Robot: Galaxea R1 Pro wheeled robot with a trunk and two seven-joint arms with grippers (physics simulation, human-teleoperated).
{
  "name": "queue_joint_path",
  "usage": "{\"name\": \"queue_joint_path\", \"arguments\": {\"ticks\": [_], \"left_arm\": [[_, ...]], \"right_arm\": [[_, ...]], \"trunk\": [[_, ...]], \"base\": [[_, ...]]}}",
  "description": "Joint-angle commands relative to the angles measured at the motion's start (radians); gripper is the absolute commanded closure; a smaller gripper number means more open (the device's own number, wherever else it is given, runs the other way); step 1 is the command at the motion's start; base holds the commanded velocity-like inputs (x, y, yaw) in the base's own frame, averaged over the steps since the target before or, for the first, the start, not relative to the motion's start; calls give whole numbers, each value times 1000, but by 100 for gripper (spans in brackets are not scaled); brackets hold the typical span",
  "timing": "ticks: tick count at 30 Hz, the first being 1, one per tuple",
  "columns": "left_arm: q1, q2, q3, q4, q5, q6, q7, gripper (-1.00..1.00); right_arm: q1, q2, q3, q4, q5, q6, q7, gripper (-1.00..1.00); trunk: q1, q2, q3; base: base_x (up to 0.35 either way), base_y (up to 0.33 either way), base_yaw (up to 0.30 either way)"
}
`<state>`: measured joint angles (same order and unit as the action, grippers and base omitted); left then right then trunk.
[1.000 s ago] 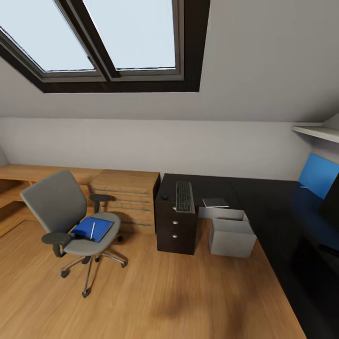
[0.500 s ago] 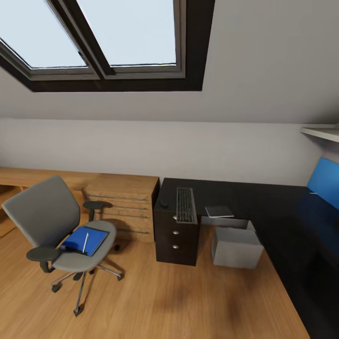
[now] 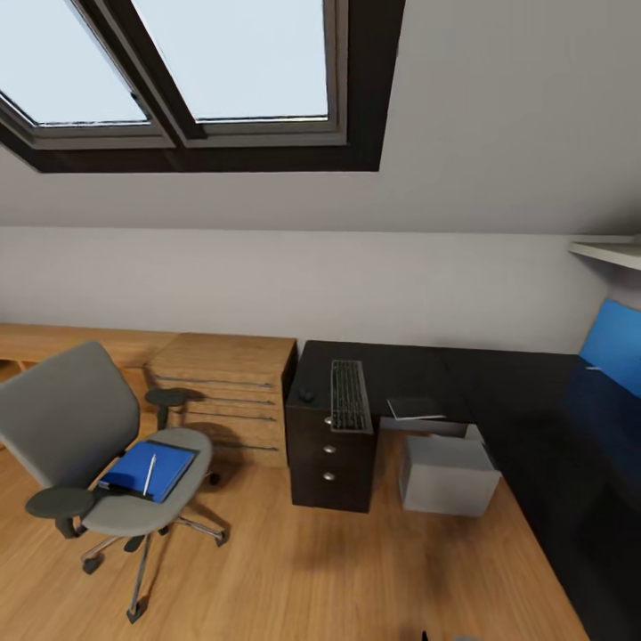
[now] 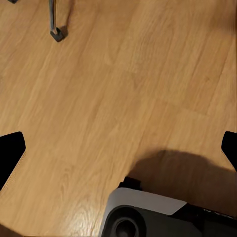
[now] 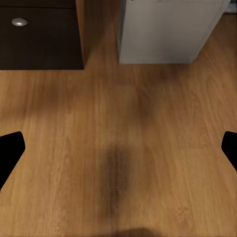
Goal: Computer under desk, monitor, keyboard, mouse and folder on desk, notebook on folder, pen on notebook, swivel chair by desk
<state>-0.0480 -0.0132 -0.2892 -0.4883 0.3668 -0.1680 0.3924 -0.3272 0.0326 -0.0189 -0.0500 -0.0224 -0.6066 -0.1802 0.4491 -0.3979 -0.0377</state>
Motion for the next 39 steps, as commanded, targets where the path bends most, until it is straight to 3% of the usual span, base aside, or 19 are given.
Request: {"name": "queue_joint_path", "arguments": {"ticks": [1,15,24,33,34,35,36,38,39], "left_arm": [[-1,1,-8,0,11,-8,6,-100],[-1,0,-10,7,11,-15,6,-100],[-1,-1,-10,7,9,-19,6,-100],[-1,-1,-11,0,9,-19,7,-100],[-1,-1,-10,-14,9,-19,6,-100],[-1,-2,-10,-162,7,33,9,-100],[-1,-1,-10,-189,7,56,10,-100],[-1,-1,-10,-278,6,159,13,-100],[-1,0,-8,-349,6,244,15,-100]], "right_arm": [[-1,1,-1,1,-2,-4,-1,-100],[-1,0,0,1,-2,-6,0,-100],[-1,1,2,2,3,-5,3,-100],[-1,3,-2,0,47,-6,3,-100],[-1,6,-3,-7,48,-7,3,-100],[-1,41,-4,-124,47,-6,-1,-100],[-1,46,-4,-147,46,-5,-1,-100],[-1,58,-5,-220,43,-3,-1,-100],[-2,64,-6,-273,35,1,-1,-100]], "trunk": [[1,-2,-2],[1,-2,-2],[1,-2,-2],[1,-2,-3],[1,-2,-3],[1,-2,-3],[1,-2,-3],[1,-2,-3],[1,-2,-3]], "base": [[178,201,-94],[220,119,-28],[76,77,-235],[232,250,-264],[245,258,-162],[248,254,-34],[250,251,-27],[253,246,-16],[252,239,-9]]}}
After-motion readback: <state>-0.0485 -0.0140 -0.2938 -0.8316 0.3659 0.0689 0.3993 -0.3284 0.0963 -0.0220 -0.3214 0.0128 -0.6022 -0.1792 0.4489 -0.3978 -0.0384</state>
